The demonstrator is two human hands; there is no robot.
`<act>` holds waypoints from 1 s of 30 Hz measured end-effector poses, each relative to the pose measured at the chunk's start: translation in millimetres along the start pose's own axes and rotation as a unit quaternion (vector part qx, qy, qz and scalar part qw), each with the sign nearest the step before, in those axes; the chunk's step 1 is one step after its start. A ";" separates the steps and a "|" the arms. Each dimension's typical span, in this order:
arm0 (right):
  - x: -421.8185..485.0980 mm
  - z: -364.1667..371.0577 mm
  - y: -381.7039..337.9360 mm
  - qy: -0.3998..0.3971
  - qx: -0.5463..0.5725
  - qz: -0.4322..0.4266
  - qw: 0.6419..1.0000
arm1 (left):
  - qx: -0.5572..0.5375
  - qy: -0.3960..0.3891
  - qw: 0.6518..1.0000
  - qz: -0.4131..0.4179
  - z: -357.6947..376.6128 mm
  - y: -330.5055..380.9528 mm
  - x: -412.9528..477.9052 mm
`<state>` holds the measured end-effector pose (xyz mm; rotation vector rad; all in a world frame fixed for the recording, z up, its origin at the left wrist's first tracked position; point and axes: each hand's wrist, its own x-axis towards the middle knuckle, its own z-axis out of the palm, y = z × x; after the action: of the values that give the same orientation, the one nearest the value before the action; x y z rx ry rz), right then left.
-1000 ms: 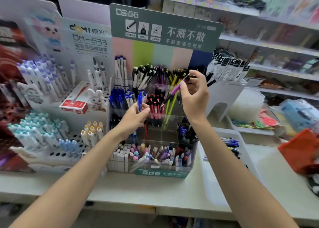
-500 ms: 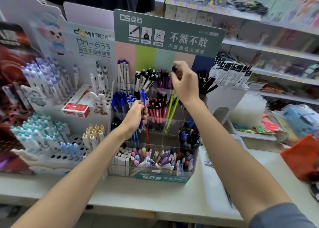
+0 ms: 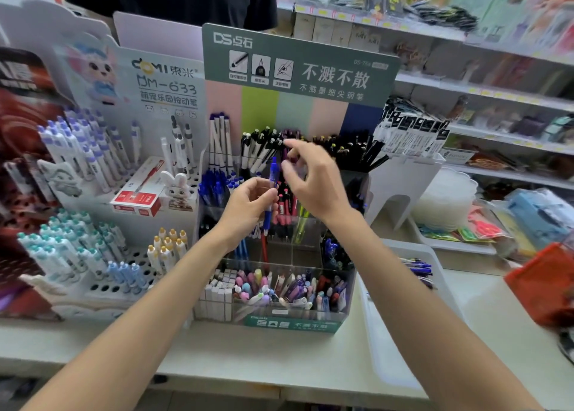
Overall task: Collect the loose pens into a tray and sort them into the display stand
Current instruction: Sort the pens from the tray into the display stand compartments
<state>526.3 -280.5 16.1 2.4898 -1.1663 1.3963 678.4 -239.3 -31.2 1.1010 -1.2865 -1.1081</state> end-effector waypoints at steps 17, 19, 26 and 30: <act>-2.5 38.1 -35.7 0.062 0.182 0.113 0.975 | 0.038 0.236 0.971 -0.012 -68.9 -29.3 -31.1; 4.2 49.8 -45.0 0.065 0.187 0.095 0.976 | 0.040 0.243 0.969 -0.013 -77.0 -27.9 -32.6; 12.8 76.4 -46.8 0.000 0.137 0.039 0.990 | 0.051 0.247 0.968 -0.019 -85.7 -22.3 -37.0; 14.5 84.1 -38.1 -0.087 0.097 0.041 0.991 | 0.063 0.238 0.969 -0.022 -84.7 -21.8 -35.4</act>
<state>614.6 -294.6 -11.2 2.7776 -1.2312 1.3984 763.6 -208.3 -57.3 1.3959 -0.9613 -0.7370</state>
